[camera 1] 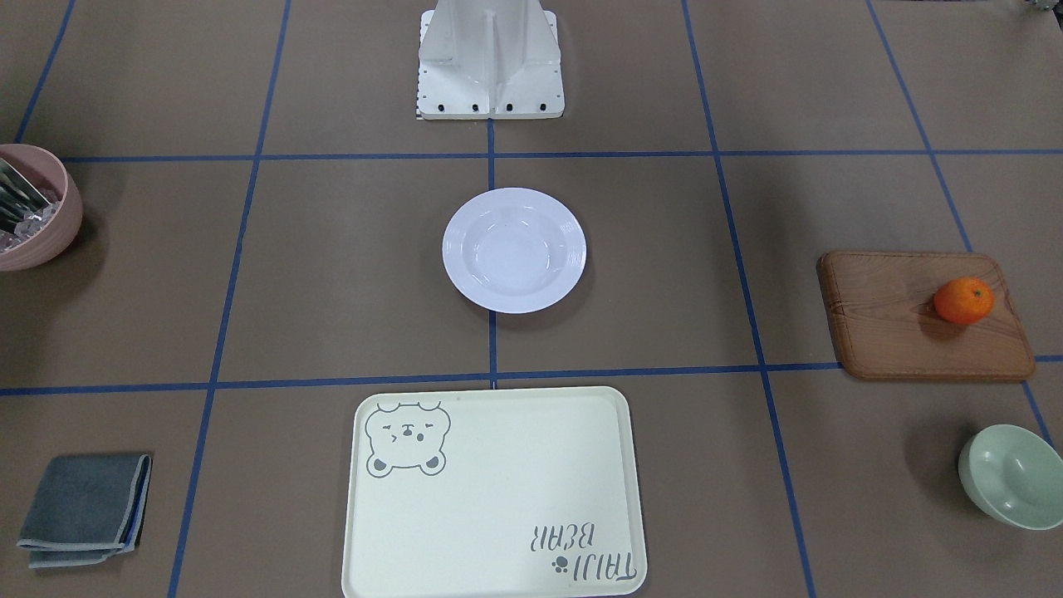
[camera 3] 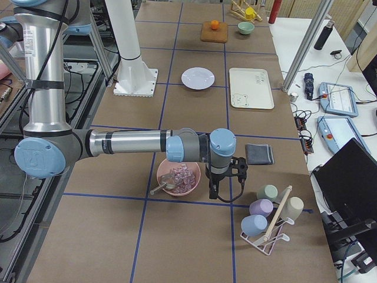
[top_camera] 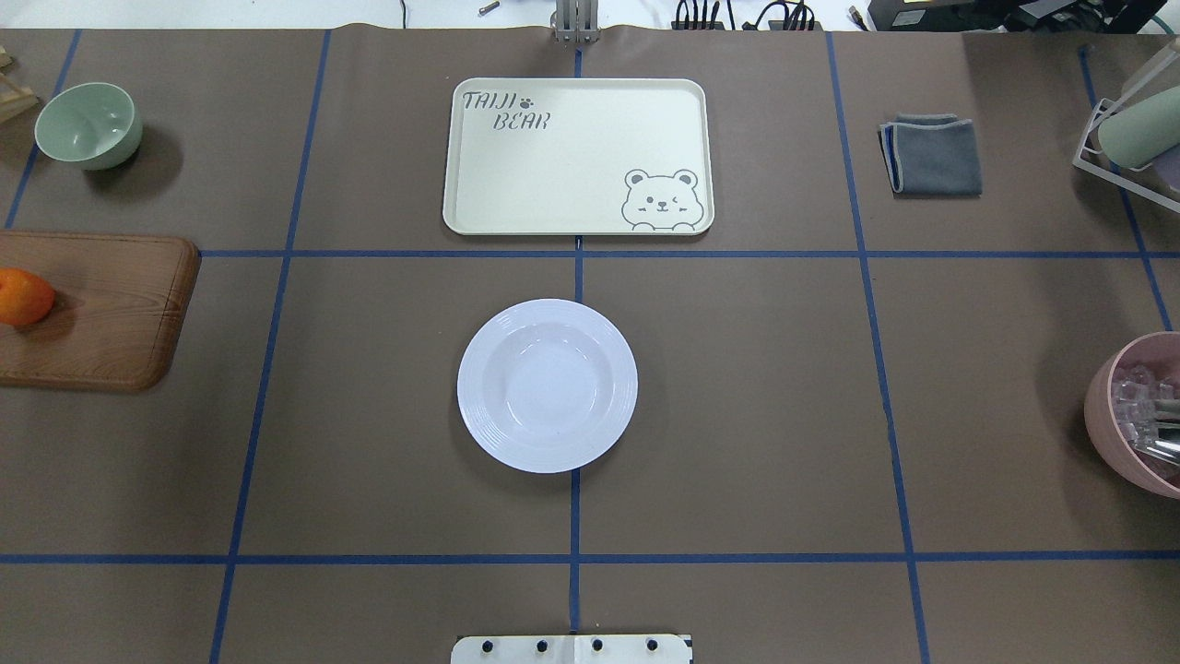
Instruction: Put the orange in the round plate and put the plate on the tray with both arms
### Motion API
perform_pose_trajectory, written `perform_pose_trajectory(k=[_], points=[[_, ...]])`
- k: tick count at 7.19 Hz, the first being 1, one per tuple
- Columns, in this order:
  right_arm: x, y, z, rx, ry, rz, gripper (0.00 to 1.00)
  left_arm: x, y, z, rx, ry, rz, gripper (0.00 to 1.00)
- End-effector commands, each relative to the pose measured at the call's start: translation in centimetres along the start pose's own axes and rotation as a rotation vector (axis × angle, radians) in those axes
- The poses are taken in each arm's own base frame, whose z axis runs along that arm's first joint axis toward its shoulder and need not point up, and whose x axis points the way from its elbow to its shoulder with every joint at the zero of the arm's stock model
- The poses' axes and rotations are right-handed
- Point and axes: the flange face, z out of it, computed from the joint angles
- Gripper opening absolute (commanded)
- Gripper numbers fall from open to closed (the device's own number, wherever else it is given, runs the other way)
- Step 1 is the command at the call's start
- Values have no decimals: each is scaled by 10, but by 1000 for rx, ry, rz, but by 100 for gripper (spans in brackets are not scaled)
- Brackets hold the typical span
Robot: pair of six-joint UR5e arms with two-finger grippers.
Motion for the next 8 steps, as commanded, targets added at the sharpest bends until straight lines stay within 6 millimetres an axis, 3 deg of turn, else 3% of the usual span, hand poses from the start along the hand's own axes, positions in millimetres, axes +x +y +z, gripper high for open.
perform_pose_trajectory(k=[1, 6, 8], points=[[2, 2, 1, -1, -6, 5, 100, 2, 0, -2, 5, 1, 5, 98], [2, 1, 0, -1, -11, 4, 100, 5, -1, -5, 11, 2, 13, 98], [1, 3, 0, 0, -12, 3, 100, 69, -10, 24, 56, 28, 204, 98]])
